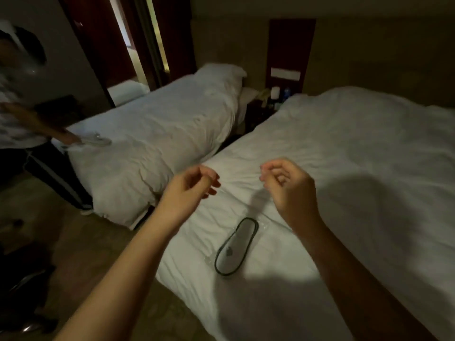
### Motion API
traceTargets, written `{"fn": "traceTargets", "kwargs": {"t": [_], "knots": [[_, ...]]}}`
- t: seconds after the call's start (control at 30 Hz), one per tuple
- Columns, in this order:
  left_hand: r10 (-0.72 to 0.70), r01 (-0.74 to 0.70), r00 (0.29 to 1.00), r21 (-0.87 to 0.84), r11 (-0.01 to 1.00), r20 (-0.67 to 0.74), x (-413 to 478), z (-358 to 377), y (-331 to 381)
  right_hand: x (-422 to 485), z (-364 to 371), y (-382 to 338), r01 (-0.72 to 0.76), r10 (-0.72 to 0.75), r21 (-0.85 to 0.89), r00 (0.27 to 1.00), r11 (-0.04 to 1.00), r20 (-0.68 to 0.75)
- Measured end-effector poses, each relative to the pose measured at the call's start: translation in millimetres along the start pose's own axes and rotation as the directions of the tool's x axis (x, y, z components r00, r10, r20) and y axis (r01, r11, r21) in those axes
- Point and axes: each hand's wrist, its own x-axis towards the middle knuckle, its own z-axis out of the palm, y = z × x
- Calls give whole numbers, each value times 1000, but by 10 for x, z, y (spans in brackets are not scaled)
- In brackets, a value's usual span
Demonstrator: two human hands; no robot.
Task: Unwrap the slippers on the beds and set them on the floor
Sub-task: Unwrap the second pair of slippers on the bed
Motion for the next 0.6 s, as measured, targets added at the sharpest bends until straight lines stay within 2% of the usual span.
{"fn": "traceTargets", "kwargs": {"t": [0.07,0.1,0.2,0.27,0.33,0.43,0.5,0.6], "knots": [[-123,121,991,41,992,50,250,93,-510,21,200,493,-144,145,-86,989,986,3],[-190,186,979,54,981,70,356,132,-776,8,300,733,-209,210,-75,978,975,3],[-425,411,898,130,902,114,550,242,-1593,-178,630,1434,-411,413,-58,911,910,25],[-558,522,819,231,821,131,585,306,-2125,-351,853,1856,-557,565,-113,824,822,46],[-646,583,753,329,743,125,615,346,-2627,-532,1060,2253,-689,713,-204,697,695,78],[-707,598,676,406,691,209,734,398,-3243,-698,1330,2722,-792,845,-301,524,530,110],[-708,488,632,547,680,315,835,443,-3561,-766,1466,2905,-835,897,-334,434,437,87],[-723,421,561,613,669,404,1030,557,-3900,-868,1643,2949,-924,949,-217,309,315,63]]}}
